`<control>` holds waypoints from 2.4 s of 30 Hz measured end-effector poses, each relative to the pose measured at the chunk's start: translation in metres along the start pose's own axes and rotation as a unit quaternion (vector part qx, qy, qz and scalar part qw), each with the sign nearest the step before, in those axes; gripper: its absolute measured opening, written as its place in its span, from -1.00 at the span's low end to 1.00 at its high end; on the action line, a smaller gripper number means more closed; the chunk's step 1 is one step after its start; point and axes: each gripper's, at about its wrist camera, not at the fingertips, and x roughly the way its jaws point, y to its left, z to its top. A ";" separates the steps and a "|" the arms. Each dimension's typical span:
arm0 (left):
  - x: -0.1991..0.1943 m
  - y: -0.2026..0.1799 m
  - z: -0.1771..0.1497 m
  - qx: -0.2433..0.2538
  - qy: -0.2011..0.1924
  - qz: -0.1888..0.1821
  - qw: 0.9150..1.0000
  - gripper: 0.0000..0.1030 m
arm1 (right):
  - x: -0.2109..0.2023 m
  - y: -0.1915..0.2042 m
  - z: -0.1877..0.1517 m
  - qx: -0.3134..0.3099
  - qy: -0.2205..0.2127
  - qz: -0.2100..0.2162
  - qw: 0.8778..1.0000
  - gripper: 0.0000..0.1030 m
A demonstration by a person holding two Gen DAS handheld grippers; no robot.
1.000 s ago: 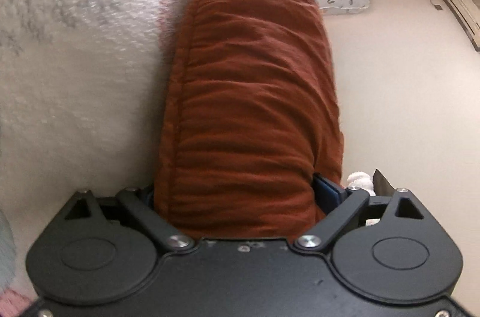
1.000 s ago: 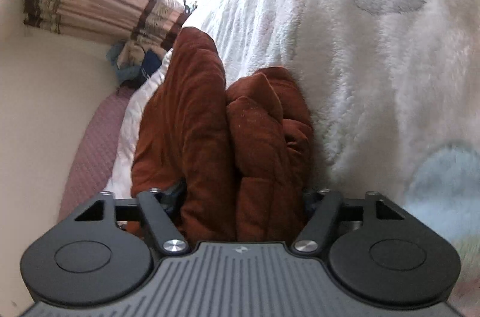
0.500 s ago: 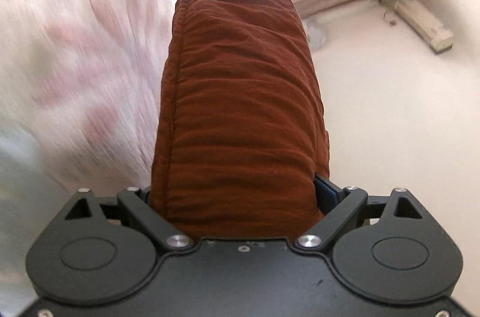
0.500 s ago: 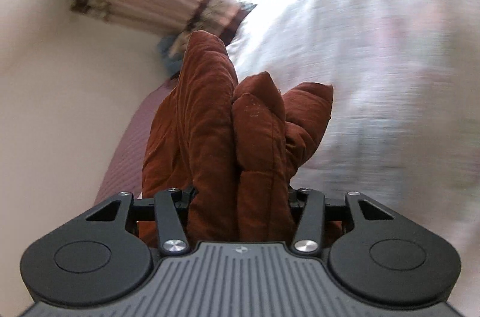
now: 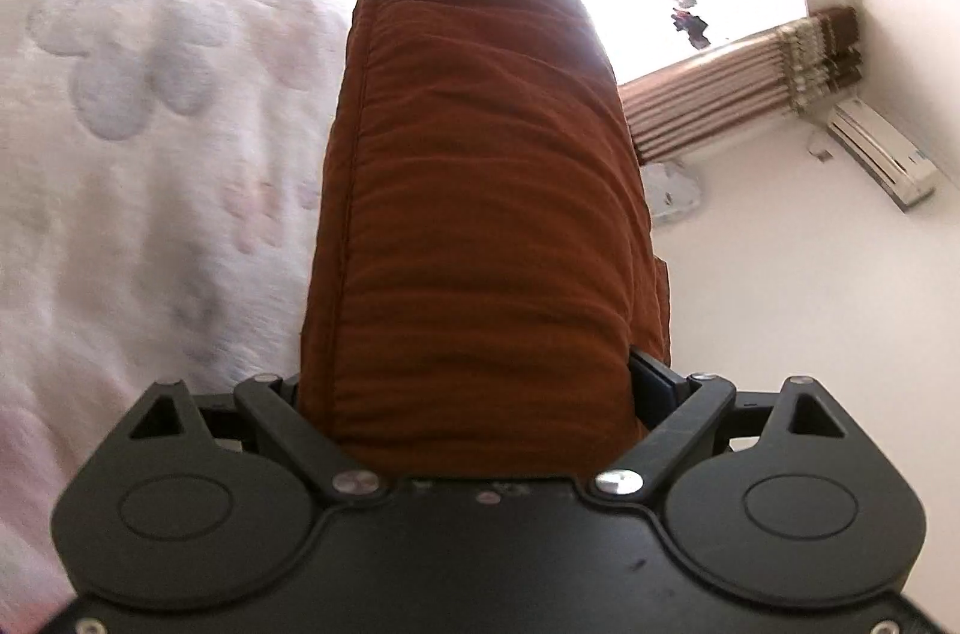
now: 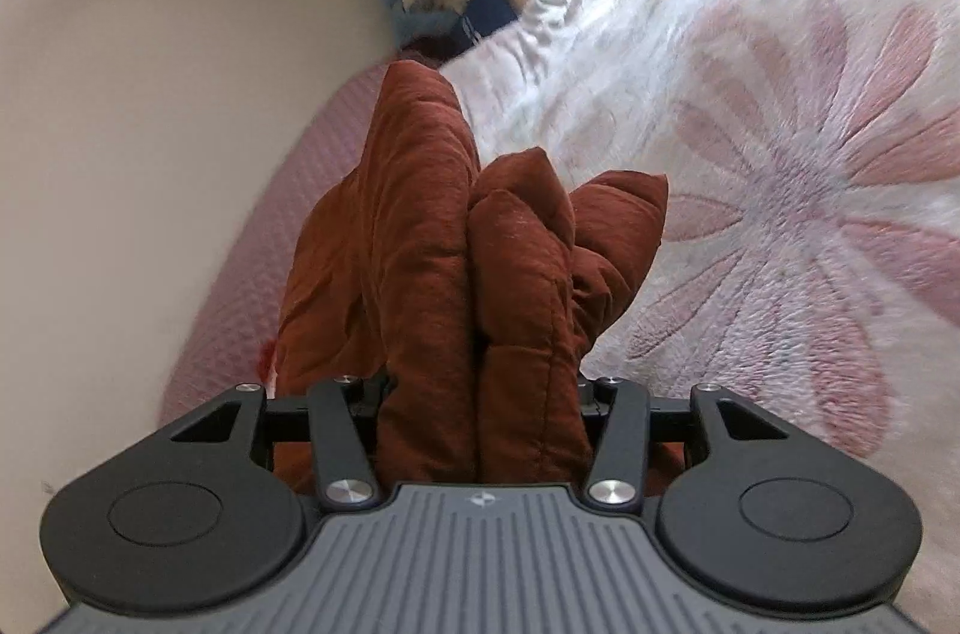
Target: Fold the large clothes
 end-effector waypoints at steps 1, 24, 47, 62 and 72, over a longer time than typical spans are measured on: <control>0.001 0.011 0.002 -0.006 0.001 0.003 1.000 0.82 | 0.009 -0.003 -0.004 0.002 0.004 -0.006 1.000 0.07; -0.033 0.058 0.001 0.022 0.002 0.123 0.992 0.83 | 0.015 -0.047 -0.020 0.042 0.021 -0.105 0.993 0.43; -0.014 -0.019 -0.106 0.189 -0.007 0.199 0.962 0.82 | 0.012 0.110 -0.130 -0.292 0.005 -0.297 0.909 -0.33; 0.010 -0.002 -0.108 0.205 0.007 0.235 0.950 0.82 | 0.027 0.086 -0.135 -0.262 0.035 -0.301 0.917 -0.36; -0.049 -0.069 -0.154 0.224 -0.029 0.263 0.938 0.84 | -0.028 0.145 -0.155 -0.281 0.005 -0.299 0.912 -0.14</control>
